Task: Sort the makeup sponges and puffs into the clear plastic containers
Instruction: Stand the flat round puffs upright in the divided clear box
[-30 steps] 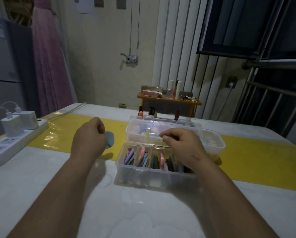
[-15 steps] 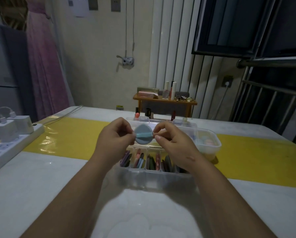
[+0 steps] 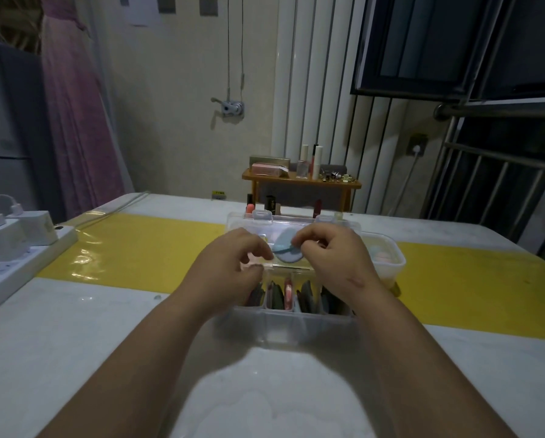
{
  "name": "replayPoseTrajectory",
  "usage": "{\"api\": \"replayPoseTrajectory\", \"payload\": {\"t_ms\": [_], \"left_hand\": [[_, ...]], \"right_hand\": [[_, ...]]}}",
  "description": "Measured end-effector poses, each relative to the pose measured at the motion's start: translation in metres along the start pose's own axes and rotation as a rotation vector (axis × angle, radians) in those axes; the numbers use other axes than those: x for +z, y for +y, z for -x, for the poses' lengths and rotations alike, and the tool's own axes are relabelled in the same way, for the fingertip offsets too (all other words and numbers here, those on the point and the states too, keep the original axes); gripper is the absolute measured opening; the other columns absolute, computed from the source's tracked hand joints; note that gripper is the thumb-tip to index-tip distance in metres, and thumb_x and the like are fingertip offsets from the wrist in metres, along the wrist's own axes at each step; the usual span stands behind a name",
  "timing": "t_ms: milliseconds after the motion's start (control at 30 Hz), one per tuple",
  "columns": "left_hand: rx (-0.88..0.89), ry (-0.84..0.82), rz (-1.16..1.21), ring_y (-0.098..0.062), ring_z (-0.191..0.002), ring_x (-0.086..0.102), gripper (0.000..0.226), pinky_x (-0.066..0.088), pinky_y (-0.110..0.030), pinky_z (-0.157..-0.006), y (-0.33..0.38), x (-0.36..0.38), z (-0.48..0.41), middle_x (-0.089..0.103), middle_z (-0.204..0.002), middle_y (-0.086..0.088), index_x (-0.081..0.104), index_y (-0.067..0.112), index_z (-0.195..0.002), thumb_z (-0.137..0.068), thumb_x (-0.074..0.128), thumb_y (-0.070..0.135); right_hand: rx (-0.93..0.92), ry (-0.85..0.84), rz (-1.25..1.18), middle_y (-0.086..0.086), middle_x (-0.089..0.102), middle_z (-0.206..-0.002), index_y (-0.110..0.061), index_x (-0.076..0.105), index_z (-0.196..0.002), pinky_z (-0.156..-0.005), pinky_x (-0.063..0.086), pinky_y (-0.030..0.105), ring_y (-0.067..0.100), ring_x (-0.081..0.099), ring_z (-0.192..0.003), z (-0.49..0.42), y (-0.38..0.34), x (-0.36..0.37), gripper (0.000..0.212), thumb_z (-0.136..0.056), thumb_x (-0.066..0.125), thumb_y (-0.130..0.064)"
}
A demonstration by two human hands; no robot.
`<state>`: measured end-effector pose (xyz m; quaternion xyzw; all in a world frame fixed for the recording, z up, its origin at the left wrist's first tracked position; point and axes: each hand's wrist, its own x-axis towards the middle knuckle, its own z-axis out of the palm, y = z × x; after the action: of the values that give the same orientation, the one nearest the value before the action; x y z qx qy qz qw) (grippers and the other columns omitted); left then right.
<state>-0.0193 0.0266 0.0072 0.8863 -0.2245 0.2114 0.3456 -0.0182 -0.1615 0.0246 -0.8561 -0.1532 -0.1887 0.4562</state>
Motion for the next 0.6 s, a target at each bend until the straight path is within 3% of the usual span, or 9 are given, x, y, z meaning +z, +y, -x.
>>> {"api": "replayPoseTrajectory", "payload": {"t_ms": [100,200,367,600], "left_hand": [[0.105,-0.229,-0.184,-0.003,-0.091,0.045,0.041,0.040,-0.026,-0.078,0.0066,-0.0002,0.0016,0.052,-0.097,0.015,0.075,0.037,-0.103,-0.077,0.046,0.028],[0.150,-0.321,-0.297,-0.004,-0.090,0.039,0.047,0.036,-0.026,-0.077,0.0092,0.0000,0.0010,0.048,-0.097,0.017,0.073,0.044,-0.111,-0.078,0.040,0.031],[0.161,-0.286,-0.322,-0.007,-0.087,0.043,0.041,0.037,-0.028,-0.075,0.0055,0.0020,0.0008,0.057,-0.097,0.012,0.076,0.043,-0.100,-0.080,0.042,0.032],[0.133,-0.249,-0.322,-0.005,-0.082,0.041,0.039,0.031,-0.027,-0.069,0.0024,0.0041,0.0000,0.048,-0.084,0.018,0.077,0.045,-0.093,-0.076,0.044,0.032]], "right_hand": [[0.008,0.001,0.042,-0.011,0.062,-0.086,-0.026,0.068,-0.087,-0.072,0.050,0.027,0.007,0.057,-0.083,-0.0008,0.0022,-0.0009,0.020,-0.092,0.053,-0.015],[0.019,-0.023,0.051,-0.011,0.064,-0.088,-0.026,0.069,-0.089,-0.072,0.050,0.026,0.006,0.057,-0.083,-0.0006,0.0030,0.0001,0.020,-0.093,0.052,-0.016],[0.038,-0.033,0.042,-0.012,0.065,-0.088,-0.027,0.069,-0.086,-0.073,0.051,0.024,0.006,0.059,-0.085,0.0006,0.0010,-0.0004,0.021,-0.093,0.052,-0.016],[0.035,-0.129,0.111,-0.011,0.067,-0.089,-0.021,0.075,-0.089,-0.077,0.052,0.026,0.007,0.060,-0.088,0.0033,-0.0022,0.0022,0.024,-0.093,0.052,-0.018]]}}
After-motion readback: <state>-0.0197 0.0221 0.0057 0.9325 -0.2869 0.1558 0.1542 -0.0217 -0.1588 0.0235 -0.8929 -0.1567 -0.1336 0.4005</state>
